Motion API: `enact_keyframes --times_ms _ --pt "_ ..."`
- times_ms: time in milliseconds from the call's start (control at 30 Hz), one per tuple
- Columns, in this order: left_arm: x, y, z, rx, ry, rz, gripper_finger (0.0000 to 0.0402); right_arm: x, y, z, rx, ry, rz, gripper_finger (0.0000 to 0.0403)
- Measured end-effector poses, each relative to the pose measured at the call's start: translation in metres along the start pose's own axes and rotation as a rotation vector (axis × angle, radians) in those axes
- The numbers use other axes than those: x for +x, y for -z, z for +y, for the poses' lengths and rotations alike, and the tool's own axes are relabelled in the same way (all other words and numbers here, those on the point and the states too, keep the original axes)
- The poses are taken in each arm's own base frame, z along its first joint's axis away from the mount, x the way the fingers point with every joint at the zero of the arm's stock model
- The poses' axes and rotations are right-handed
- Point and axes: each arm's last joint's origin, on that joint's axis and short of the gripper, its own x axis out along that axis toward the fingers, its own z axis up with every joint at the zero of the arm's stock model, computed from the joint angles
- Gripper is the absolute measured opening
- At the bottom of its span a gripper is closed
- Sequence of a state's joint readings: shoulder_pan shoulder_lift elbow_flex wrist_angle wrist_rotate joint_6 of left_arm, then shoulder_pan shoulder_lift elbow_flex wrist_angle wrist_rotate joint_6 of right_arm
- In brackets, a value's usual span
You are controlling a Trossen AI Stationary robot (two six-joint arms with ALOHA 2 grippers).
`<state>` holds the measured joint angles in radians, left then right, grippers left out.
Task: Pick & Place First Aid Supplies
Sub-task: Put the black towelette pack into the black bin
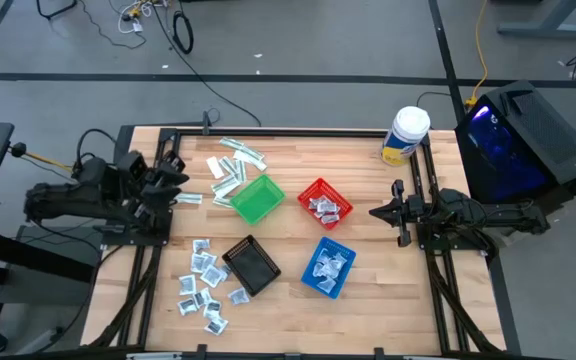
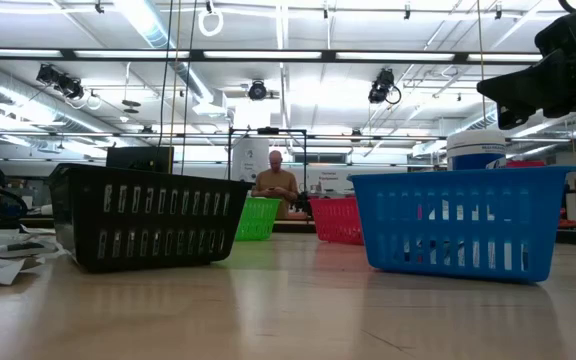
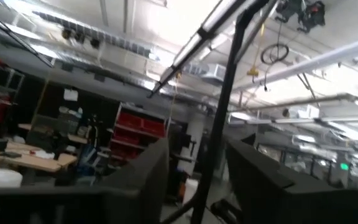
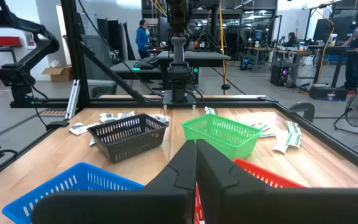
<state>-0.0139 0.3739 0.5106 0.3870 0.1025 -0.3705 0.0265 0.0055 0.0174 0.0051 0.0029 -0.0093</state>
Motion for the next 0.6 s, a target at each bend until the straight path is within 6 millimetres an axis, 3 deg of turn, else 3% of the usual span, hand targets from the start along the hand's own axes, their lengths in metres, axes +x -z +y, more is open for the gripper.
enact_keyframes --times_ms 300,600 --pt "0.022 -0.022 -0.008 0.073 0.017 0.174 0.0264 0.000 0.000 0.000 0.000 0.000 0.000 0.0013" --pt "0.037 -0.041 -0.014 0.155 -0.030 0.361 0.0289 0.000 0.000 0.000 0.000 0.000 0.000 0.0013"
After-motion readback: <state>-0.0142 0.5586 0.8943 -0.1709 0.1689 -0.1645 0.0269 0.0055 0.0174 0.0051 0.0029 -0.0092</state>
